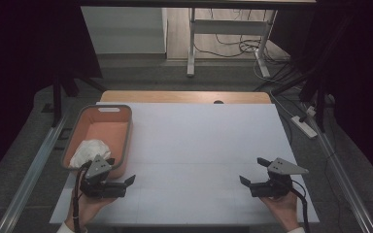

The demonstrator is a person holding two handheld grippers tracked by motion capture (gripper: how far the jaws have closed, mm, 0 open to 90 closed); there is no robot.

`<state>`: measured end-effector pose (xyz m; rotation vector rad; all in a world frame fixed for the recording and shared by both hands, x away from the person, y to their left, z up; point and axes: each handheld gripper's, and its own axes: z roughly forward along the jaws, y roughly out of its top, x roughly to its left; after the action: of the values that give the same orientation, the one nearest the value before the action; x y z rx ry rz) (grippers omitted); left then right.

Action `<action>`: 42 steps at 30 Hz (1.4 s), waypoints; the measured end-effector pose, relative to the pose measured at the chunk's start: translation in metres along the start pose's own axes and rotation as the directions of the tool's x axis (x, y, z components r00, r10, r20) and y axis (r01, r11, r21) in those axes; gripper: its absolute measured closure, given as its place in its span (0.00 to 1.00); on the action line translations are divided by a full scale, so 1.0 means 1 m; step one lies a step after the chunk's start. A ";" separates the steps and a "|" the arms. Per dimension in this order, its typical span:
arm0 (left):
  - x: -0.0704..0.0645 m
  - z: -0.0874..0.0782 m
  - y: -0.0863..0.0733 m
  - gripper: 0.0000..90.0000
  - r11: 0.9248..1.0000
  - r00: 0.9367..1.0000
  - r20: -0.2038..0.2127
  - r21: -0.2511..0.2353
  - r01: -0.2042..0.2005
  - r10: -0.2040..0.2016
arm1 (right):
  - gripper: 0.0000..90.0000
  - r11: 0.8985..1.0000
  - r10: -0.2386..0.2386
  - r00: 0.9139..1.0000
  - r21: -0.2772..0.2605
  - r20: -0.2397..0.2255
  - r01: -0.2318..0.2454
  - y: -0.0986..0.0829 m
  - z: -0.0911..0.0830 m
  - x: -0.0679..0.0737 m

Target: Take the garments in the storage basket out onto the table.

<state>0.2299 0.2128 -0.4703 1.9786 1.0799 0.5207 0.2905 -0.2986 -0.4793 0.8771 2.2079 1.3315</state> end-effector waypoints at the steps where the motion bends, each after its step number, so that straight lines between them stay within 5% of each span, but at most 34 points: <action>1: 0.001 -0.001 0.000 0.08 1.000 1.000 0.000 0.000 0.001 -0.001 | 0.06 1.000 0.000 1.000 -0.001 0.000 0.000 0.000 0.000 0.000; 22: 0.000 -0.001 0.004 0.08 1.000 1.000 0.012 0.010 0.000 -0.001 | 0.06 1.000 0.003 1.000 -0.015 -0.008 -0.003 0.000 -0.002 0.001; 42: 0.010 -0.022 0.024 0.08 1.000 1.000 0.002 -0.015 0.024 -0.024 | 0.07 1.000 -0.001 1.000 0.000 0.001 0.001 0.000 0.001 0.001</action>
<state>0.2332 0.2233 -0.4382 1.9499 1.0942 0.5122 0.2907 -0.2975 -0.4799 0.8767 2.2074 1.3301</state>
